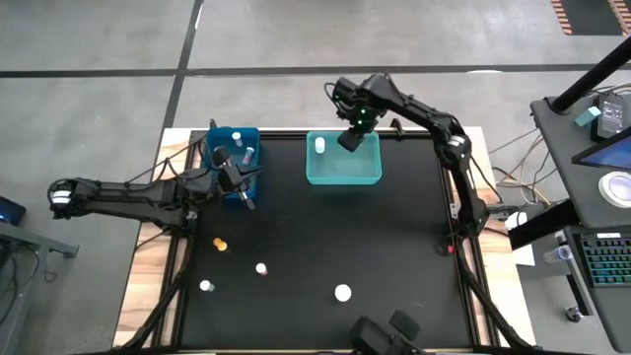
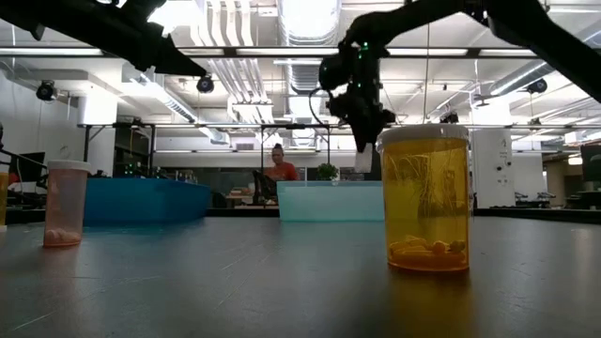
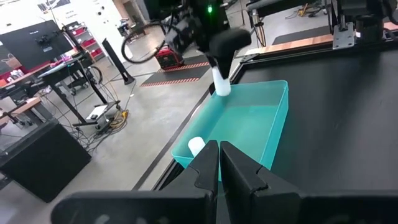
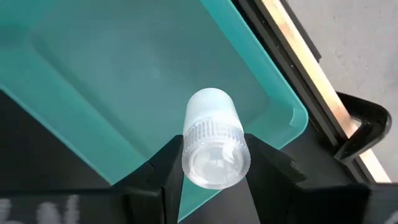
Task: Pick and place medicine bottles into bin by pill shape (circle, oval)
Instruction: Put the white capsule bottle into the blue bin
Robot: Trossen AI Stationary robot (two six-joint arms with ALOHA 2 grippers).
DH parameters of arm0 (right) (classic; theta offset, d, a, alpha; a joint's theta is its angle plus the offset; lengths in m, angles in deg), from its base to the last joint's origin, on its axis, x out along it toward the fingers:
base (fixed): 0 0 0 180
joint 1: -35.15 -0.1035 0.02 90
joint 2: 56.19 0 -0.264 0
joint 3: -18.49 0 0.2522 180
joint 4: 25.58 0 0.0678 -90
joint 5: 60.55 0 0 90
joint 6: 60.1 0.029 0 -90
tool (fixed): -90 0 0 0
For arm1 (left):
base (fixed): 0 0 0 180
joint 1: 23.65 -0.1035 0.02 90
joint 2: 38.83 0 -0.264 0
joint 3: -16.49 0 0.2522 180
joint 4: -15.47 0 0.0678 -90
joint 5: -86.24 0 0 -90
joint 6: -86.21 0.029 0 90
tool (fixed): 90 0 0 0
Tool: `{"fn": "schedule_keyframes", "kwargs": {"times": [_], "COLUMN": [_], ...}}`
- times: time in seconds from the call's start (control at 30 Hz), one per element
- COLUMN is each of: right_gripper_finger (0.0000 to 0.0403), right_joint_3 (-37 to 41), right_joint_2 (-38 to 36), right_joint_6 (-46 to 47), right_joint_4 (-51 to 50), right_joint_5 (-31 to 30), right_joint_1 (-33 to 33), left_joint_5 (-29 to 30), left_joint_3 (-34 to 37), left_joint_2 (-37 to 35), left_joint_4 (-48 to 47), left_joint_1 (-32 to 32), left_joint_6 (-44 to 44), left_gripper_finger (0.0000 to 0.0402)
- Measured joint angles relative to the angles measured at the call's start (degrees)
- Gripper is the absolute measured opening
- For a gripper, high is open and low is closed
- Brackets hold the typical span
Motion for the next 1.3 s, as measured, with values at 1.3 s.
{"fn": "schedule_keyframes", "kwargs": {"times": [1.3], "right_gripper_finger": [0.0137], "right_joint_3": [0.15], "right_joint_2": [10.99], "right_joint_6": [-3.37], "right_joint_4": [5.20], "right_joint_5": [1.09], "right_joint_1": [4.25], "left_joint_5": [0.00], "left_joint_3": [0.00], "left_joint_2": [0.07], "left_joint_4": [-0.37], "left_joint_1": [0.00], "left_joint_6": [0.02], "left_gripper_finger": [0.0000]}}
